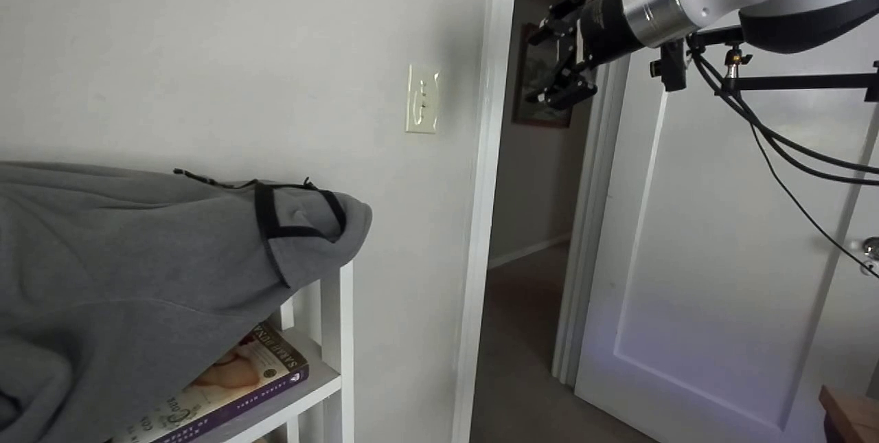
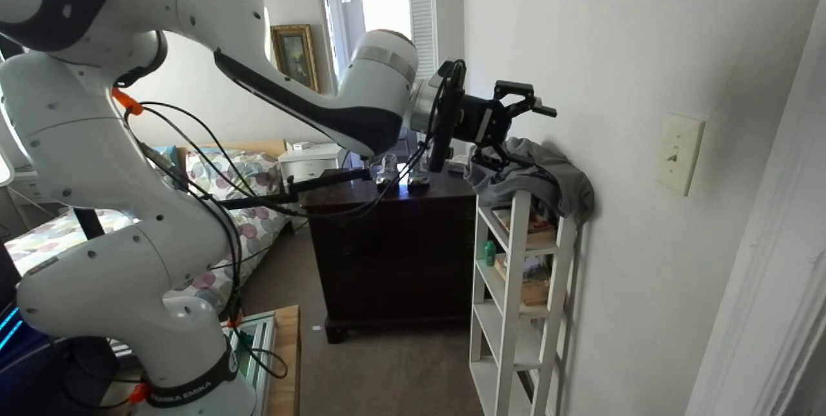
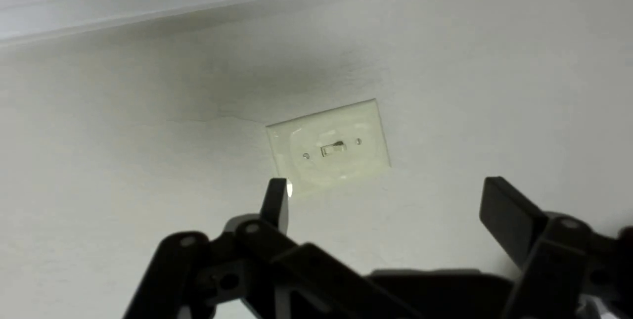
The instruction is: Turn on the light
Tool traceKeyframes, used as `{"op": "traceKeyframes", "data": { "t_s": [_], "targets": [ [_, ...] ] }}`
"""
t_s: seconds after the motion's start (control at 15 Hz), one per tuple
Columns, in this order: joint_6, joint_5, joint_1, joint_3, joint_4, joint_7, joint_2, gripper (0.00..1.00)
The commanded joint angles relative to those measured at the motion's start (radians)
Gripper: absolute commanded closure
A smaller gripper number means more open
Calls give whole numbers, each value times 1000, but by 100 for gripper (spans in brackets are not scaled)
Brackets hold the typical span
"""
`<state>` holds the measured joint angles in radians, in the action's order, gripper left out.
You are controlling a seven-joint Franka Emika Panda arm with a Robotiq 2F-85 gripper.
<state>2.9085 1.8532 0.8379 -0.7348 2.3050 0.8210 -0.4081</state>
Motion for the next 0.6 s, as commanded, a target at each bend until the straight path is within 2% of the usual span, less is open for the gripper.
{"op": "traceKeyframes", "data": {
  "t_s": [0.0,0.2,0.4,0.47,0.53],
  "targets": [
    [-114,274,-7,-25,-81,150,86,0],
    [-239,479,-11,-54,-105,225,179,0],
    [-341,601,-1,-80,-111,251,268,0],
    [-412,617,-205,102,-104,189,341,0],
    [-437,644,-241,143,-116,195,367,0]
  ]
}}
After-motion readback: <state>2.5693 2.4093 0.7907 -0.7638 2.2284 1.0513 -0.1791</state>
